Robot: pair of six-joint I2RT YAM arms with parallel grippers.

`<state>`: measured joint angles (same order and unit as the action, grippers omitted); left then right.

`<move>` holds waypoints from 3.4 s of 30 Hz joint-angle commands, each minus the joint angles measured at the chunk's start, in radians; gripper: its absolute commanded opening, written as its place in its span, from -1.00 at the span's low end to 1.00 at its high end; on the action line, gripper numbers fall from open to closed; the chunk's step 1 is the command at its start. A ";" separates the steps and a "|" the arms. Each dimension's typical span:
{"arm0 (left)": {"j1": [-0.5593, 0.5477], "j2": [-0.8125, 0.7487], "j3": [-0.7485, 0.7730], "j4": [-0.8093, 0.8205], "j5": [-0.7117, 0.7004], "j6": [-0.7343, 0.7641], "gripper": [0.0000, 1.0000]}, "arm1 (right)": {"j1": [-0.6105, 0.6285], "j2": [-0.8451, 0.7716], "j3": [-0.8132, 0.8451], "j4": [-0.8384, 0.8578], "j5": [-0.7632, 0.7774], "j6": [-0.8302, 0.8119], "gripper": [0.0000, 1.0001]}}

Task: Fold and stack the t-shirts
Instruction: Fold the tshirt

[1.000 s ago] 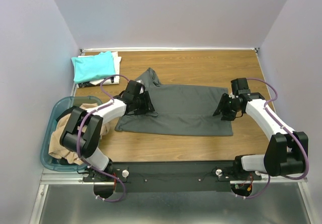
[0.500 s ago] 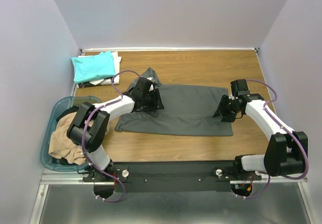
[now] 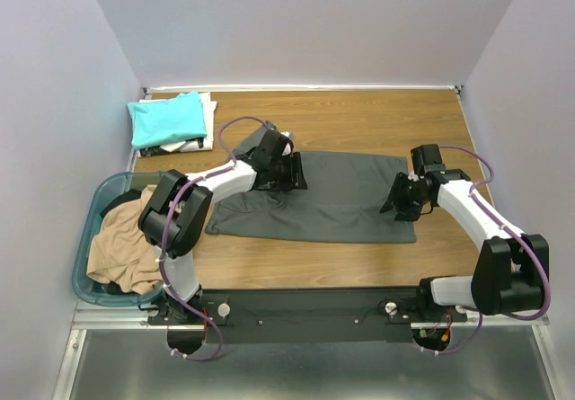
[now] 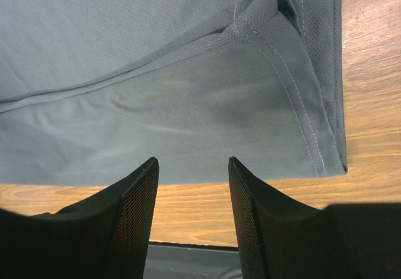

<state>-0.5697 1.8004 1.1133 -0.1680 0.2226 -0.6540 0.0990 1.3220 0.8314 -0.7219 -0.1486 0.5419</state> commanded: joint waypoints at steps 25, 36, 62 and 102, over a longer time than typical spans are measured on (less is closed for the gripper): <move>0.016 -0.332 -0.044 -0.248 -0.255 0.013 0.25 | 0.005 0.003 0.037 0.022 0.046 -0.020 0.12; 0.041 -0.250 -0.155 -0.139 -0.184 0.042 0.24 | 0.005 0.058 0.049 0.055 0.106 -0.062 0.12; 0.041 -0.030 -0.099 0.007 -0.134 0.114 0.24 | 0.007 0.243 -0.054 0.182 0.276 -0.016 0.16; 0.283 0.040 0.422 -0.274 -0.158 0.315 0.40 | -0.082 0.431 0.492 0.044 0.256 -0.083 0.13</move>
<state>-0.2810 1.7447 1.4685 -0.3759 0.0792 -0.4183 0.0479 1.7245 1.2896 -0.7345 0.0666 0.5037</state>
